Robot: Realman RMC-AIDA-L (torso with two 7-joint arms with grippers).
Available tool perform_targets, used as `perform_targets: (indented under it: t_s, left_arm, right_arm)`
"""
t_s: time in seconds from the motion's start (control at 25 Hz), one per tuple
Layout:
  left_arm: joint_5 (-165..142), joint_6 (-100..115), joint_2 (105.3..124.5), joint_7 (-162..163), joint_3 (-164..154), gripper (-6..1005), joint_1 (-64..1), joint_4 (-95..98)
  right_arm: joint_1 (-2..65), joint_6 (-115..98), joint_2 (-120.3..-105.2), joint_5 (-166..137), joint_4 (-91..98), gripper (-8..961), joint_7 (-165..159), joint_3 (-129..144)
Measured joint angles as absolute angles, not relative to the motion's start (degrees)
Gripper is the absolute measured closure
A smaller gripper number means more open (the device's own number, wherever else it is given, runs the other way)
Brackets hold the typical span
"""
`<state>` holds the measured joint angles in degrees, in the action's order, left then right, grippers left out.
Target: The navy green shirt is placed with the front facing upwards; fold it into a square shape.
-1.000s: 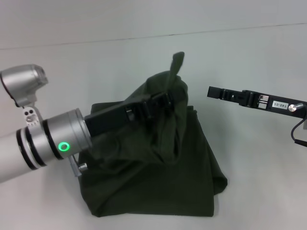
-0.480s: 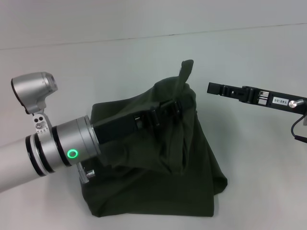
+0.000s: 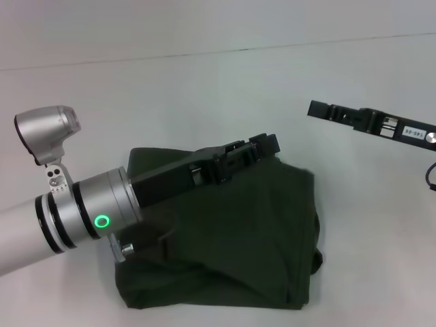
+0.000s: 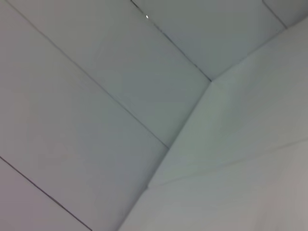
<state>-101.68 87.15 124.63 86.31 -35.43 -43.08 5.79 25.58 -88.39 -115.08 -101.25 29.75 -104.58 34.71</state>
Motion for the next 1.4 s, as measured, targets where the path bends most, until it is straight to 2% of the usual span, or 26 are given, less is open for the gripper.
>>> perform_targets:
  t_s: [0.16,0.36,0.48,0.68,0.8,1.0,1.2,1.4]
  left_arm:
    - [-101.62,87.81,124.58,85.82,-35.17,820,-42.64,6.57]
    - [-100.24,90.86,124.38,85.56,-34.69,618,-39.88,10.44]
    - [-98.93,92.87,124.19,86.74,-34.63,340,-37.06,14.66]
    - [-97.62,95.67,124.05,90.26,-34.48,115,-32.33,23.48]
    - [-97.20,97.04,123.93,90.97,-33.88,106,-30.03,27.75]
    - [-97.62,99.38,123.57,91.00,-33.00,90,-27.35,33.02]
    - [-98.36,99.80,122.77,90.88,-32.81,78,-25.43,35.48]
    - [-98.61,101.21,122.63,90.60,-32.20,78,-25.02,36.70]
  right_arm:
    - [25.51,-89.58,-114.95,-101.25,30.19,559,-104.59,33.97]
    - [25.64,-90.87,-114.70,-101.74,30.44,558,-104.62,34.47]
    - [25.64,-91.95,-114.37,-101.78,30.44,558,-104.62,34.72]
    - [25.53,-92.30,-113.36,-102.54,30.50,481,-106.86,34.65]
    - [25.71,-90.53,-112.24,-105.68,30.50,244,-110.67,34.74]
    - [25.94,-89.73,-110.69,-110.33,30.50,183,-117.07,34.45]
    - [26.11,-90.15,-108.65,-115.32,30.63,180,-123.80,34.73]
    - [26.11,-90.26,-108.29,-119.16,31.25,178,-127.73,34.65]
